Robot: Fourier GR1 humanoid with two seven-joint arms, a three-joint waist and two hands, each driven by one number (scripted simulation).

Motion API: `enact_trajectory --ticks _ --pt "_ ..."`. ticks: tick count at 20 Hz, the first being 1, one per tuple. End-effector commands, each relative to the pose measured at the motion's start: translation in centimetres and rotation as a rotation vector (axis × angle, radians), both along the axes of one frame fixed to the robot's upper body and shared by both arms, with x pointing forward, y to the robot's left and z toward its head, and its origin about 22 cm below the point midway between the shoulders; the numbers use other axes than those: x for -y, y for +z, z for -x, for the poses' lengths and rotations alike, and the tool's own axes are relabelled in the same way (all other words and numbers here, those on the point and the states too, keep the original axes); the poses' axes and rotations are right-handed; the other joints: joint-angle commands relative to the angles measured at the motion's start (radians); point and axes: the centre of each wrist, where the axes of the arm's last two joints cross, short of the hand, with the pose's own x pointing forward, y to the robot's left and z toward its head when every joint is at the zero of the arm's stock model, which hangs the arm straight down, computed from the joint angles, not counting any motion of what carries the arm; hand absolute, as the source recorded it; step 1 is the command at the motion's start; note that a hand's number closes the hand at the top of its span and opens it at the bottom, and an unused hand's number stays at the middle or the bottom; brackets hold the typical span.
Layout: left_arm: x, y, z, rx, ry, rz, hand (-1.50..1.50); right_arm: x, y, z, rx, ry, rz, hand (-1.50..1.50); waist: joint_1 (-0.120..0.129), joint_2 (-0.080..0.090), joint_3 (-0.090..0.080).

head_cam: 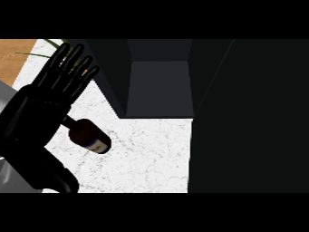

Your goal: Pick up the wine, place it into the cabinet and close the cabinet

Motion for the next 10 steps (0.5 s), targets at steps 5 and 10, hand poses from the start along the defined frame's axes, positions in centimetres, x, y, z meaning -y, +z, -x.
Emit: enact_trajectory --ticks 5,10 --pt "-1.1 -0.5 1.5 0.002 0.013 0.006 -1.5 1.1 1.3 2.3 -0.01 -0.001 -0.008 -1.5 0.001 0.0 0.0" --pt "-0.3 -0.1 2.1 0.003 0.015 -0.007 -1.5 0.0 0.6 0.0 -0.024 -0.005 0.005 -1.5 0.004 0.0 0.0"
